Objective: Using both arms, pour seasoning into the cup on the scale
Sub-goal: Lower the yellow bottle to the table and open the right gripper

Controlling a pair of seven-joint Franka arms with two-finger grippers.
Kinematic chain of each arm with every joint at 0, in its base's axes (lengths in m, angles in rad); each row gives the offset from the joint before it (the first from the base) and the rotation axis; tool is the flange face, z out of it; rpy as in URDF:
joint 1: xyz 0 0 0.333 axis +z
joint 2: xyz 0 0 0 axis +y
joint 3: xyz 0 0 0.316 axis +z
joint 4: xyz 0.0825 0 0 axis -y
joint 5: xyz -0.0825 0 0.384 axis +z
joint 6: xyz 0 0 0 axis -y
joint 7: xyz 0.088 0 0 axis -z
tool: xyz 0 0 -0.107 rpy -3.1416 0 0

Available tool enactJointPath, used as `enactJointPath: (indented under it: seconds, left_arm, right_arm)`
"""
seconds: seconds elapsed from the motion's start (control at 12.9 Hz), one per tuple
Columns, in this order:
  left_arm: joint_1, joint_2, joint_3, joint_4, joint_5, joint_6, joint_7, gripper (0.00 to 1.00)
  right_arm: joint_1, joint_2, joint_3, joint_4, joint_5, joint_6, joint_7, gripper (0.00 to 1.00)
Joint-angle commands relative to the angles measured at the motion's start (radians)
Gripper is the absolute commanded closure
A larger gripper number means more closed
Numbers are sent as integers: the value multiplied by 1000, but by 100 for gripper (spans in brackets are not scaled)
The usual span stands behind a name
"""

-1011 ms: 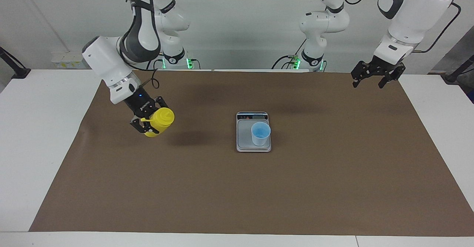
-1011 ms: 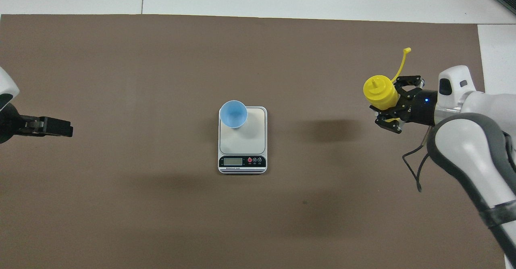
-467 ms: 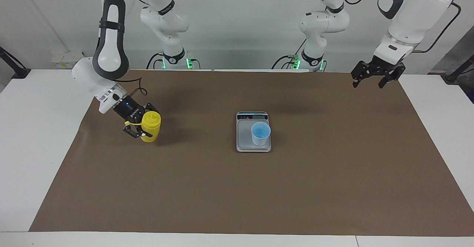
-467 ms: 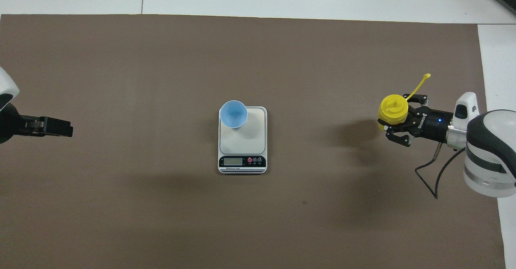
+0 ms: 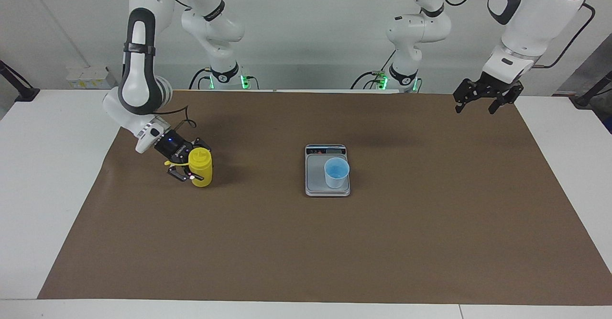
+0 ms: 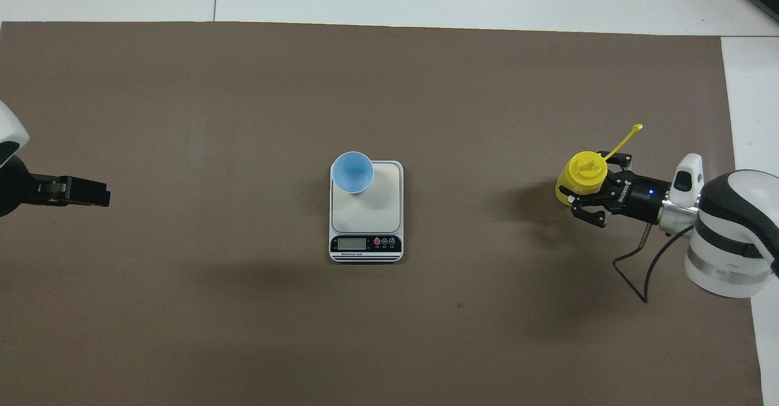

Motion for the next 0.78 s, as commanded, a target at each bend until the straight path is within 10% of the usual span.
enactJointPath:
  seconds: [0.0,0.23,0.7]
  left_arm:
    - [10,-12,-4,-7,2,-6,-8,0]
    - [10,-12,-5,-7,2,-6,-6,0]
    - [10,-12,-5,-7,2,-6,-6,0]
  right_arm:
    - [-21,-13,10,-22,52,-29,-50,44]
    - [-33,-16,9,-35,54,-29,-50,5]
    - [-62,-22,6,-49,40,-44,-73,0]
